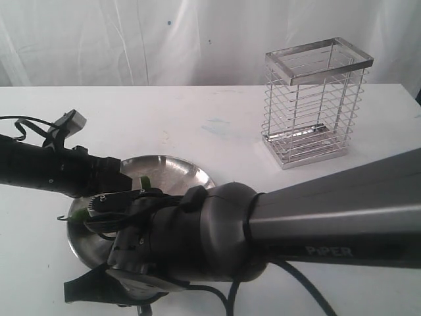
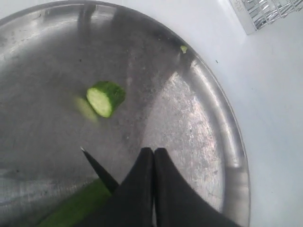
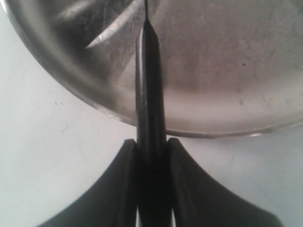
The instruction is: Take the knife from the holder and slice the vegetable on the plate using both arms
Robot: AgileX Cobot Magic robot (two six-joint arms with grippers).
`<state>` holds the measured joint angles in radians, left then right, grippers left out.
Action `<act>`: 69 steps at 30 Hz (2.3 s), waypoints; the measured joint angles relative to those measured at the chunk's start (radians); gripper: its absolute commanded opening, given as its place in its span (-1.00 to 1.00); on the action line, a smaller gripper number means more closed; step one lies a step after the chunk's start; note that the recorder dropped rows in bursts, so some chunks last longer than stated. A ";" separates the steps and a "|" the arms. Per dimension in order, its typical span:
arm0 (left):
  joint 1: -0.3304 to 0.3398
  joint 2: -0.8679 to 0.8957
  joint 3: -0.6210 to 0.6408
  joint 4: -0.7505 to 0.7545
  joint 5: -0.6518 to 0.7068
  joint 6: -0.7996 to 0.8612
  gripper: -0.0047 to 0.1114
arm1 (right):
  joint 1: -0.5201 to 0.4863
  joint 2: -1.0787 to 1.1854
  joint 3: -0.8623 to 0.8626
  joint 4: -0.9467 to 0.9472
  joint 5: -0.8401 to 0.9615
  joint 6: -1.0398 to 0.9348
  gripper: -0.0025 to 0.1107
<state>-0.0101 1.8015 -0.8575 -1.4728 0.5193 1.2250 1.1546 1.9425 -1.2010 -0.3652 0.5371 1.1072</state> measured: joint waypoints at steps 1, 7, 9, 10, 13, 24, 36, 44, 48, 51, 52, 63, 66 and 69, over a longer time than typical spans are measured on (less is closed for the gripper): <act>-0.002 0.009 0.000 0.000 -0.012 0.002 -0.92 | 0.000 0.000 0.000 0.000 0.000 0.000 -0.96; -0.010 0.094 -0.016 -0.031 -0.033 0.019 -0.92 | 0.002 0.000 0.000 0.003 0.002 0.000 -0.96; -0.010 0.108 -0.026 -0.038 -0.031 0.021 -0.92 | 0.002 0.000 0.000 0.004 0.002 0.000 -0.96; -0.010 0.110 -0.032 -0.038 -0.031 0.021 -0.92 | 0.002 0.000 0.000 0.007 0.002 0.000 -0.96; -0.010 0.112 -0.048 -0.021 -0.022 0.023 -0.92 | 0.002 0.000 0.000 0.007 0.002 0.000 -0.96; -0.010 0.063 -0.090 0.041 -0.043 0.024 -0.92 | 0.002 0.000 0.000 0.007 0.004 0.000 -0.96; -0.008 0.172 -0.120 0.037 -0.008 -0.003 -0.92 | 0.002 0.000 0.000 0.022 0.006 0.000 -0.96; -0.010 0.078 -0.132 0.088 0.001 -0.016 -0.92 | 0.002 0.000 0.000 0.022 0.021 0.000 -0.96; -0.010 0.109 -0.132 0.146 -0.012 -0.058 -0.92 | 0.002 0.000 0.000 0.022 0.023 0.000 -0.96; -0.010 0.157 -0.132 0.179 -0.010 -0.090 -0.92 | 0.002 0.000 0.000 0.022 0.023 0.000 -0.96; -0.010 0.165 -0.134 0.174 -0.006 -0.092 -0.92 | 0.002 0.000 0.000 0.022 0.025 -0.002 -0.96; -0.010 0.092 -0.136 0.261 0.009 -0.180 -0.92 | 0.002 0.000 0.000 0.083 0.173 -0.159 -0.96; -0.010 0.054 -0.136 0.268 0.010 -0.196 -0.92 | 0.002 0.000 0.000 0.110 0.179 -0.198 -0.96; -0.010 0.019 -0.136 0.286 0.028 -0.206 -0.92 | 0.002 0.000 0.000 0.133 0.182 -0.221 -0.96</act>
<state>-0.0200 1.8205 -0.9939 -1.1866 0.5471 1.0187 1.1563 1.9425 -1.2007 -0.2321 0.7187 0.8863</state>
